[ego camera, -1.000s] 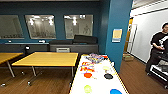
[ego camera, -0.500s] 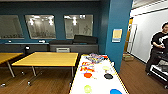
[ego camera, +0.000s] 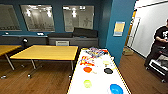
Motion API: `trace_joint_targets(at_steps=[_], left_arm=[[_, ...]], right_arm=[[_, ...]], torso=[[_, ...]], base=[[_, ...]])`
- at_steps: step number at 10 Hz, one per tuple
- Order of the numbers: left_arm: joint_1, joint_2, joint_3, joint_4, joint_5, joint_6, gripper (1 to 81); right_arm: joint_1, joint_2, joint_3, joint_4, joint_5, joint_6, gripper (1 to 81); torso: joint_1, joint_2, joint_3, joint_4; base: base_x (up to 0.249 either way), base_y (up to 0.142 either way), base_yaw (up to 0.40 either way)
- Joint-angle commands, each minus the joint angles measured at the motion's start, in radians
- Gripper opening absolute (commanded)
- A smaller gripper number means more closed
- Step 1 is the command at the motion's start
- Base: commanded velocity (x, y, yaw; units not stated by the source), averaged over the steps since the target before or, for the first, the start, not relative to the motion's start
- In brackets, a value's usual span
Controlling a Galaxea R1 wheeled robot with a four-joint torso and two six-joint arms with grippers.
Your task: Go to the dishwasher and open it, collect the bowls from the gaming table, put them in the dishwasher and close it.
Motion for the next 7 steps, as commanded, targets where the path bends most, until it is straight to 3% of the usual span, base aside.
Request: trace_joint_targets(at_steps=[1, 3, 4, 5, 7], left_arm=[[-0.034, 0.003, 0.004, 0.01, 0.049, 0.0, 81.1], [-0.034, 0.0, 0.004, 0.01, 0.047, 0.0, 81.1], [-0.034, 0.0, 0.004, 0.01, 0.047, 0.0, 81.1], [-0.034, 0.0, 0.004, 0.009, 0.047, 0.0, 81.1], [-0.034, 0.0, 0.004, 0.009, 0.047, -0.001, 81.1]], right_arm=[[0.169, -0.155, 0.097, 0.102, -0.023, 0.009, 81.1], [0.282, -0.216, 0.146, 0.143, -0.107, 0.011, 81.1], [0.341, -0.232, 0.154, 0.167, -0.138, 0.011, 81.1], [0.416, -0.246, 0.151, 0.201, -0.194, 0.012, 81.1], [0.577, -0.249, 0.123, 0.237, -0.335, 0.029, 81.1]], torso=[[0.001, 0.0, -0.089, 0.0], [0.001, 0.0, -0.156, 0.0], [0.001, 0.001, -0.098, 0.0], [0.002, 0.001, -0.135, 0.0], [0.002, 0.001, -0.156, 0.0]], base=[[0.0, 0.0, 0.0], [0.0, 0.0, 0.0], [0.0, 0.0, 0.0], [0.0, 0.0, 0.0], [0.0, 0.0, 0.0]])
